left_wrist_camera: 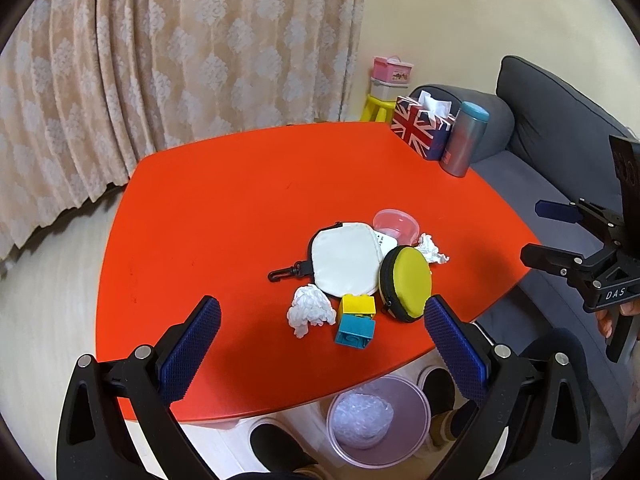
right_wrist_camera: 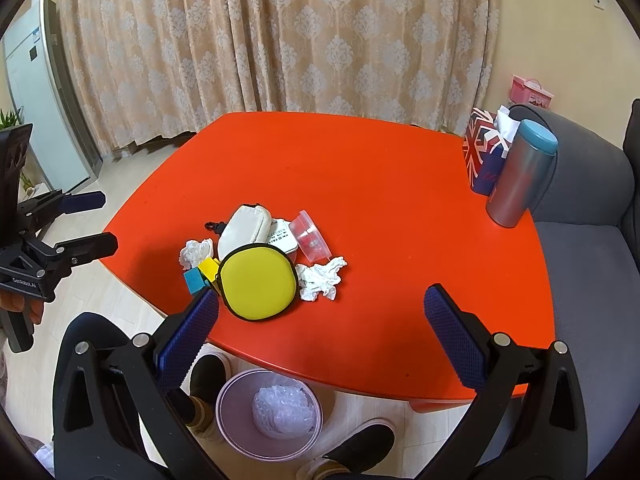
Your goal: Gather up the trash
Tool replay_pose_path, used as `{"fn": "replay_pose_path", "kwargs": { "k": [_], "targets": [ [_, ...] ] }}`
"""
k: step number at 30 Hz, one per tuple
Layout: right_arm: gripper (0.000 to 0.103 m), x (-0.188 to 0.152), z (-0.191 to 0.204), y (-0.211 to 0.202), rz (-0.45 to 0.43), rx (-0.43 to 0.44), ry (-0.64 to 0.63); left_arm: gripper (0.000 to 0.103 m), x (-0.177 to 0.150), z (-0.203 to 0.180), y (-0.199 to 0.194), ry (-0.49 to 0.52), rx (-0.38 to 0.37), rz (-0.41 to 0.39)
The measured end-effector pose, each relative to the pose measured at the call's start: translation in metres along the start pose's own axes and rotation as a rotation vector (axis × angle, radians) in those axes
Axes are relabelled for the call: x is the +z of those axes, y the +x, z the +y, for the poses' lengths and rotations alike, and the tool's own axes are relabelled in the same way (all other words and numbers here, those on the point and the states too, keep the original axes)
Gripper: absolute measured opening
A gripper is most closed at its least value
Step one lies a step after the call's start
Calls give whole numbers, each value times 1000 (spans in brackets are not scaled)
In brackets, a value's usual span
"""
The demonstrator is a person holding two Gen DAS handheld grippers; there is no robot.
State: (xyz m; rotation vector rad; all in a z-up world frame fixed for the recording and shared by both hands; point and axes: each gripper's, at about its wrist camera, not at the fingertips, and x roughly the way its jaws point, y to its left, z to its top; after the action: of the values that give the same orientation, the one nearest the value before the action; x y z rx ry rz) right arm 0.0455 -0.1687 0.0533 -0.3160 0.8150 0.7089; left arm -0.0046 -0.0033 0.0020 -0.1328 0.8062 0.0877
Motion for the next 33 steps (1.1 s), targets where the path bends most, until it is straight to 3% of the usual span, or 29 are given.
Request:
{"fn": "replay_pose_path", "kwargs": {
  "k": [33],
  "targets": [
    [100, -4, 4, 4, 1, 21, -3, 97, -2, 2, 3, 8, 7, -2]
  ]
}}
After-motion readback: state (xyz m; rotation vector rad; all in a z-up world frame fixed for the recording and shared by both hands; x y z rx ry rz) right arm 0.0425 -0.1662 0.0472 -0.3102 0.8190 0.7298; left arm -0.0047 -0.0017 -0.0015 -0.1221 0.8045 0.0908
